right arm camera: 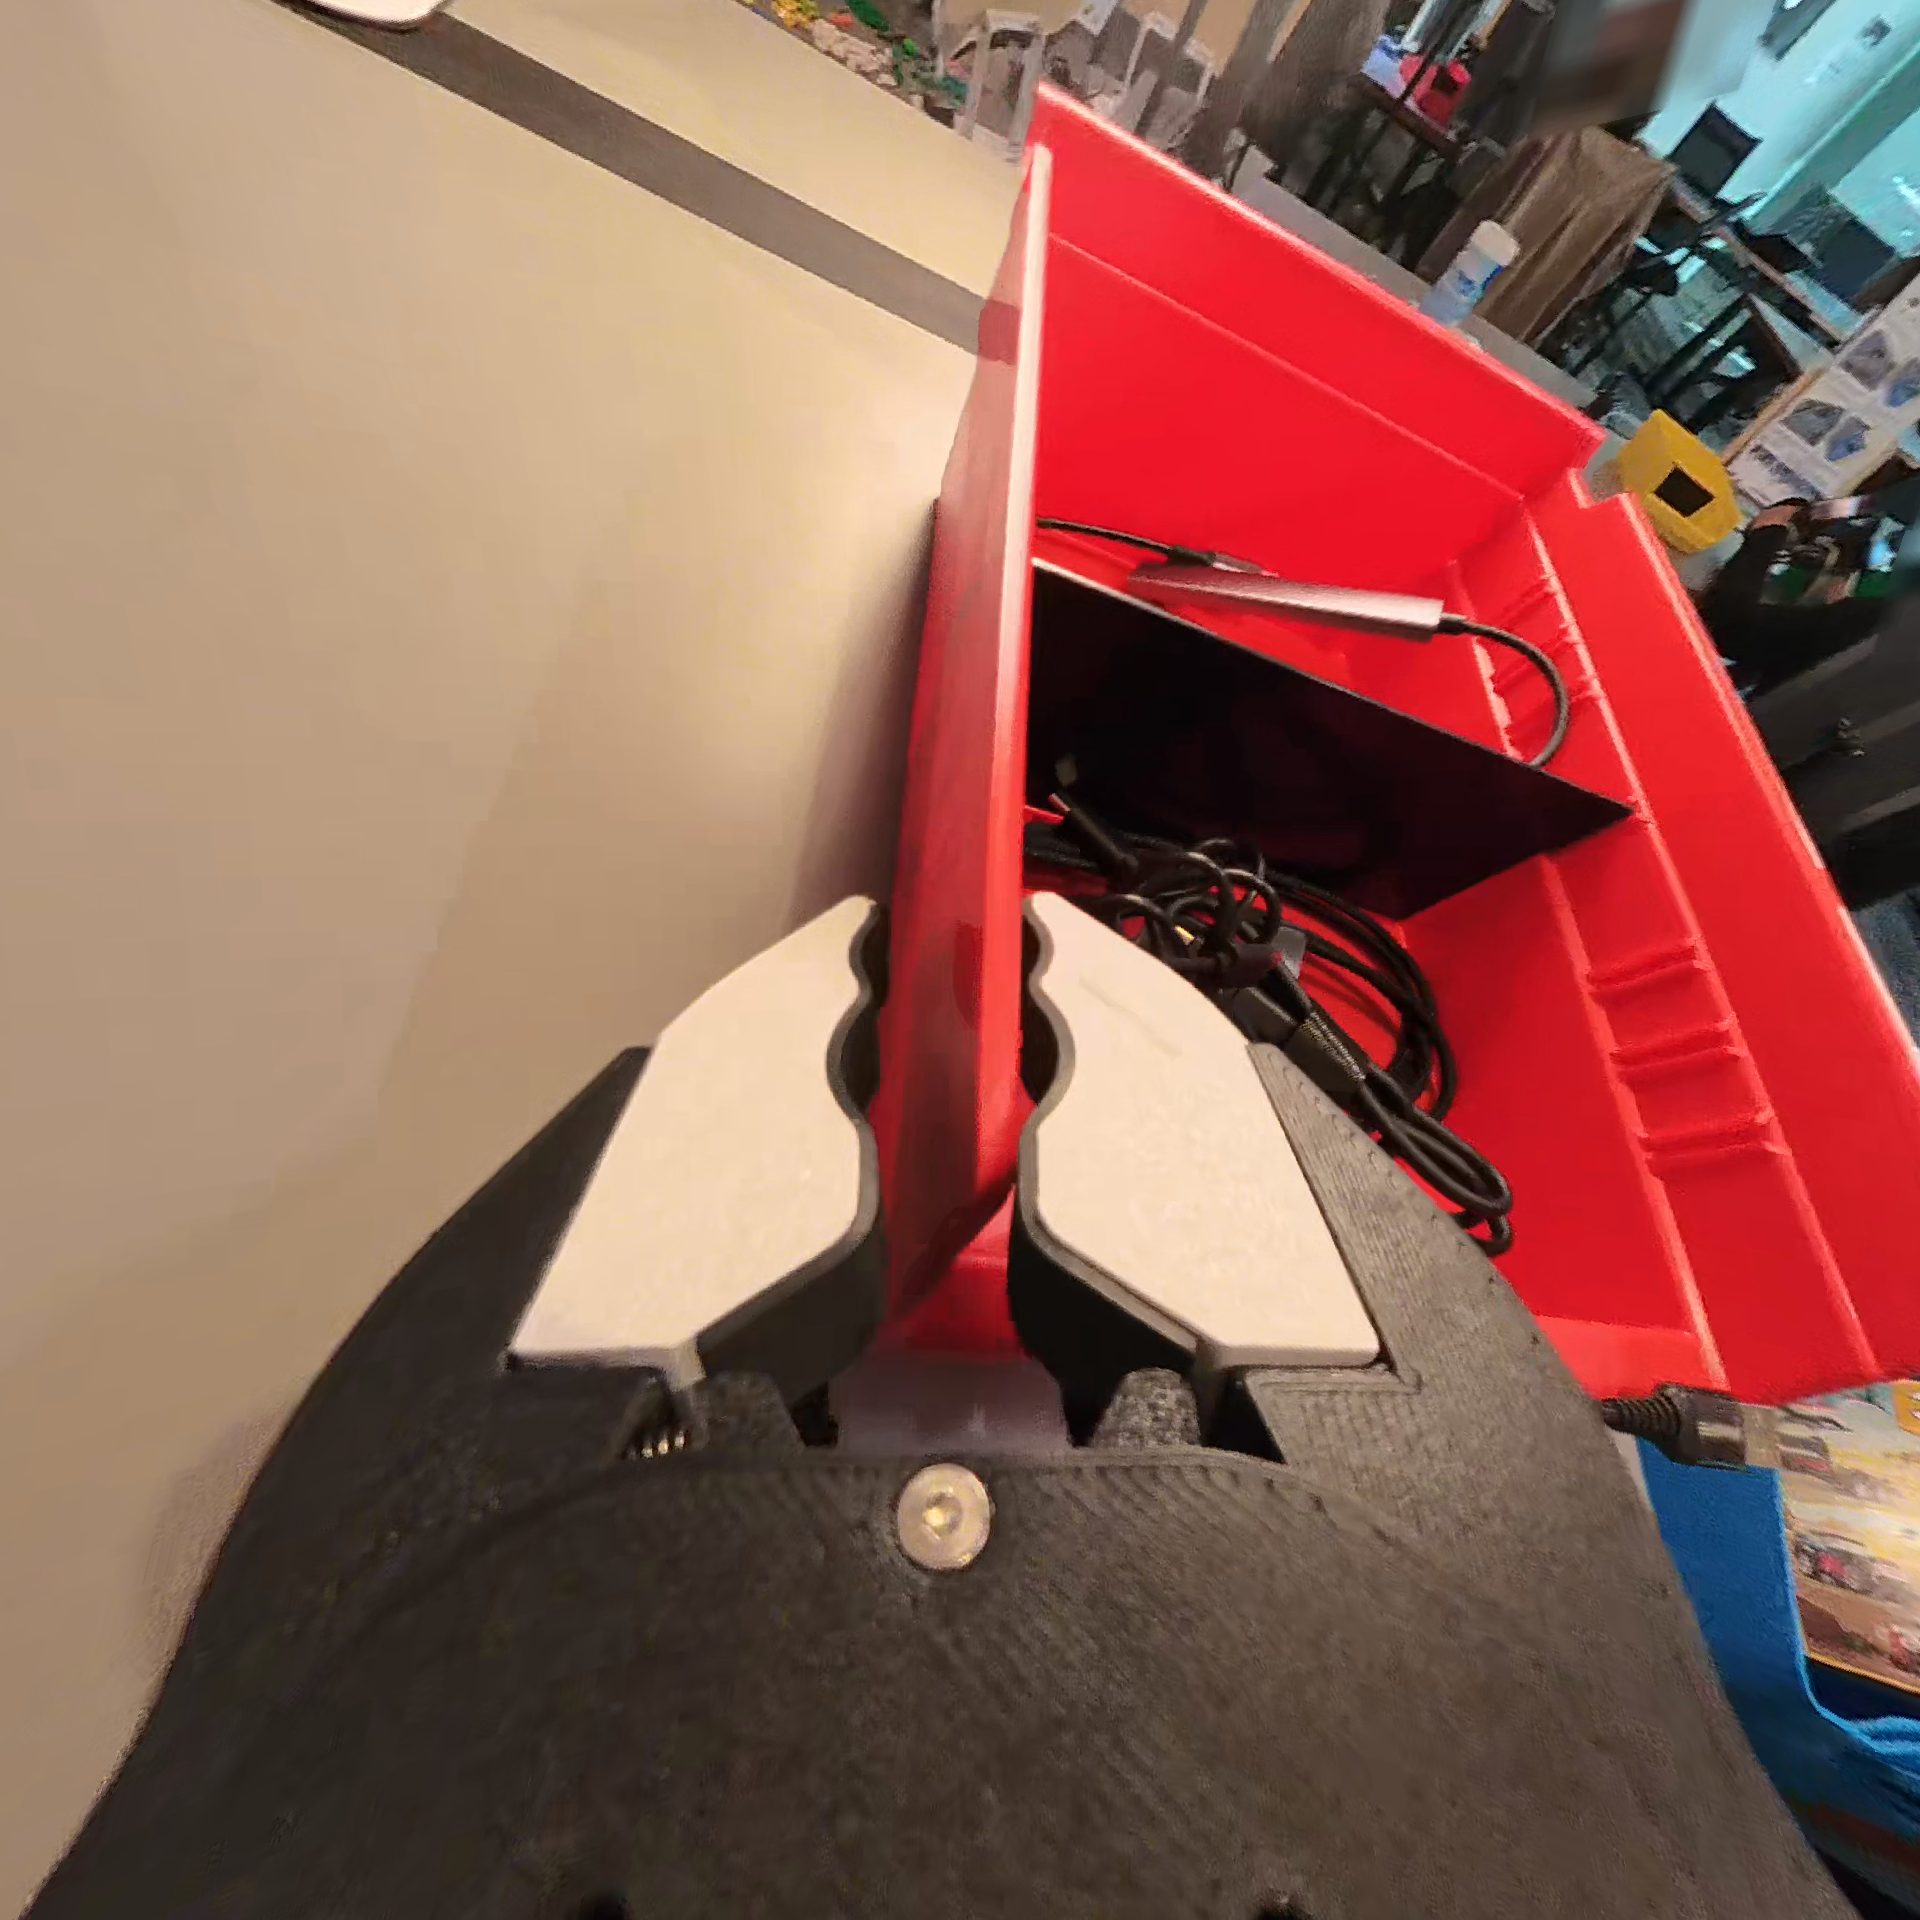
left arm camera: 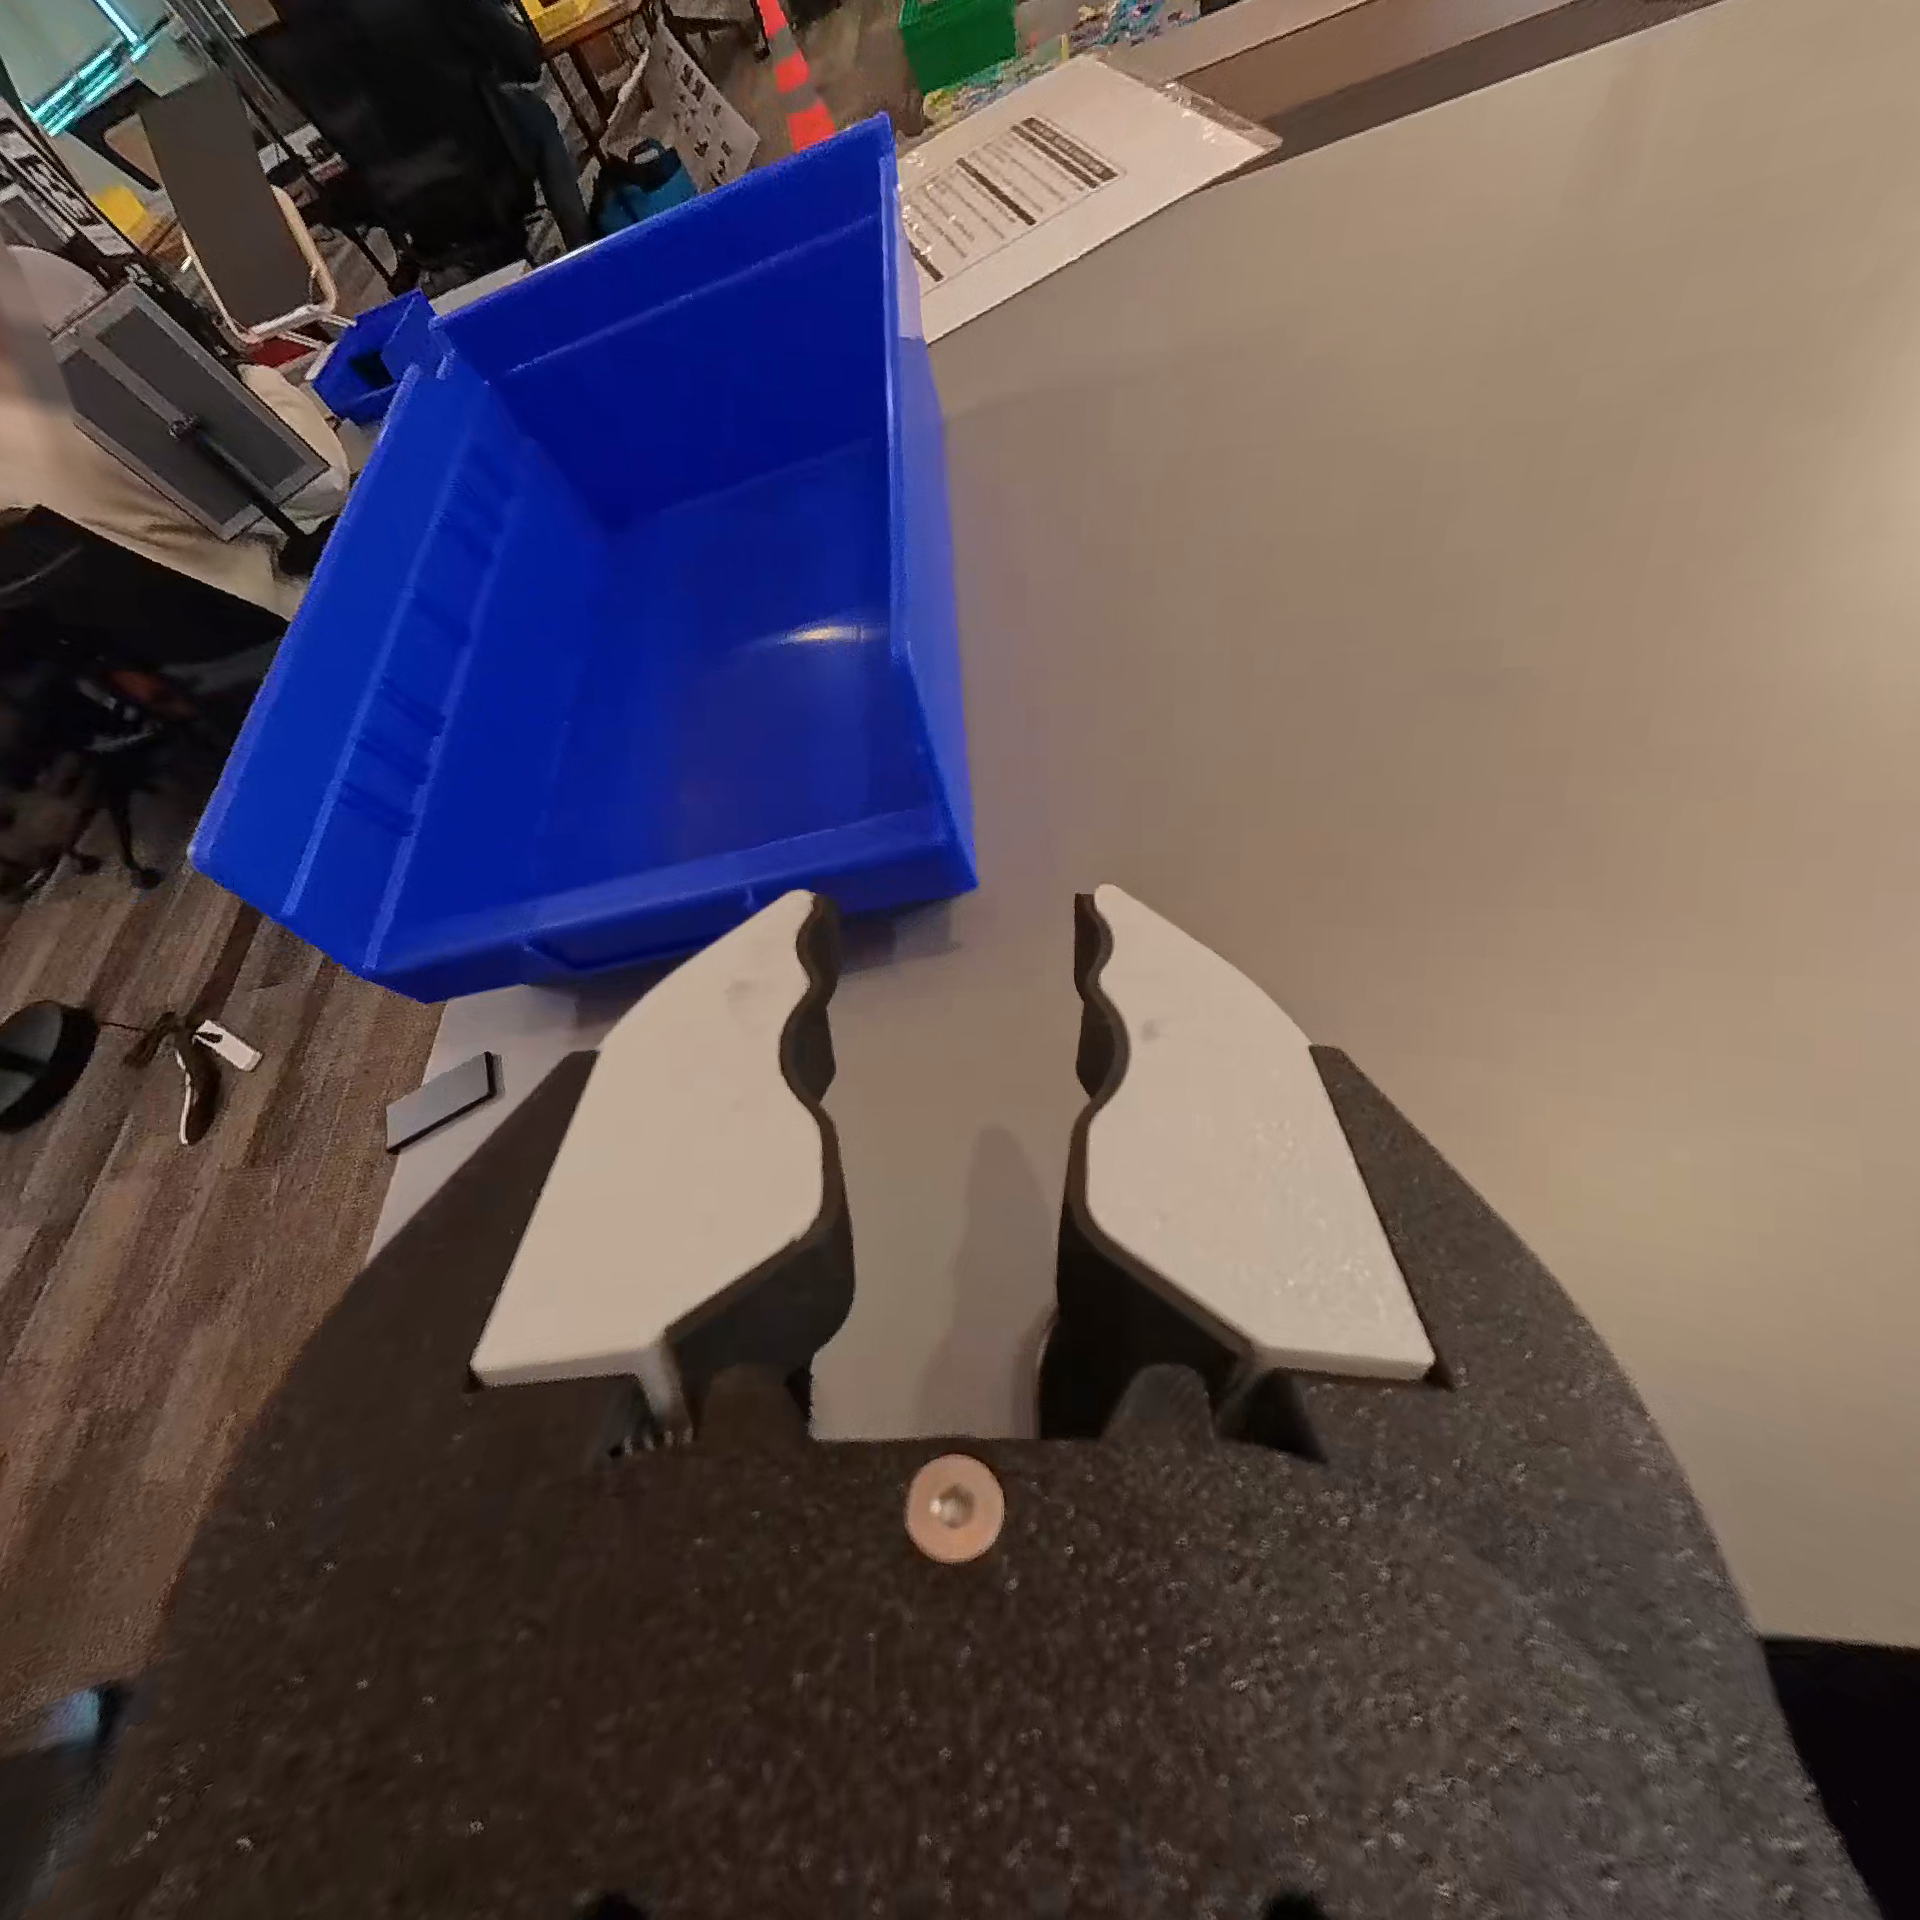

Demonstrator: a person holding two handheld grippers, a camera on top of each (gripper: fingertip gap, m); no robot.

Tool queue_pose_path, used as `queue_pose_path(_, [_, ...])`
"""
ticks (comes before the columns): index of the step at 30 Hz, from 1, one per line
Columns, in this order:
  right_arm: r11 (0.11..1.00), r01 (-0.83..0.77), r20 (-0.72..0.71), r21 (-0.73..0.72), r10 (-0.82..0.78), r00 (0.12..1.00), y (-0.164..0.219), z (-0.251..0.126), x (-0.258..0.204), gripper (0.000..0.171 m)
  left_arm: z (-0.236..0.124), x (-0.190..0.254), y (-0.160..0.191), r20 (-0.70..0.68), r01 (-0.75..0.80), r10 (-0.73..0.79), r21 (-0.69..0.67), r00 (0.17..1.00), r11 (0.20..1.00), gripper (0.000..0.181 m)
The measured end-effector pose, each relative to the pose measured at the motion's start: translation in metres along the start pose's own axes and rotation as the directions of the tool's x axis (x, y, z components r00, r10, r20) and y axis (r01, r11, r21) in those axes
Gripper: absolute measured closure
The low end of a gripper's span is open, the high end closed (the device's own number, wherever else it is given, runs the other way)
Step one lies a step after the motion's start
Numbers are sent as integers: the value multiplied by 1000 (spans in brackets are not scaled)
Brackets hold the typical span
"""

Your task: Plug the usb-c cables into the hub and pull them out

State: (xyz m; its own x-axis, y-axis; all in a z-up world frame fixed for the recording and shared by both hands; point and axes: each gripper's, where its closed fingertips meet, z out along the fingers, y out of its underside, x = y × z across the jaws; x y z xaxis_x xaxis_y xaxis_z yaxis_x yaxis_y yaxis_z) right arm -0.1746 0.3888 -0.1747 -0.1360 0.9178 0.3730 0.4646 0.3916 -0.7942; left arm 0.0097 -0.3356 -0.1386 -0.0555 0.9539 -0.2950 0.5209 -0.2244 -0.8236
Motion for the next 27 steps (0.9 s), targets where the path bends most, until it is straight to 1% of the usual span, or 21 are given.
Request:
queue_pose_path(3, [1000,10,-70,7,-9,997,-6,5,6,152,20,-5,-8,-22,-3,4,27,1000,1000,137])
queue_pose_path(5, [1000,14,-69,16,-13,998,-9,8,3,155,39,-7,-15,-46,1,1,34,999,999,137])
queue_pose_path(7, [999,-28,-38,32,29,999,-12,9,-4,163,61,-11,-21,-70,19,-16,31,997,999,136])
queue_pose_path(9, [994,-101,-26,45,102,994,-12,7,-8,165,82,-12,-19,-96,28,-29,-9,995,1000,137])
queue_pose_path(10, [993,-110,-26,48,112,993,-11,4,-10,165,90,-9,-18,-121,32,-35,-23,992,999,139])
queue_pose_path(12, [990,-125,-4,64,126,992,-10,-5,-18,165,100,-1,-20,-175,58,-61,-19,983,998,154])
queue_pose_path(14, [992,-105,15,72,105,994,-8,-17,-29,165,102,3,-23,-192,78,-75,5,979,997,167])
queue_pose_path(19, [991,-93,71,91,87,994,-3,-43,-52,165,99,24,-30,-237,24,-10,56,971,998,167])
queue_pose_path(23, [991,-72,117,109,59,991,-4,-52,-65,165,91,51,-35,-324,-16,48,99,945,995,168])
queue_pose_path(27, [989,-46,179,138,21,984,-7,-55,-74,165,76,87,-40,-423,-63,123,155,898,986,171])
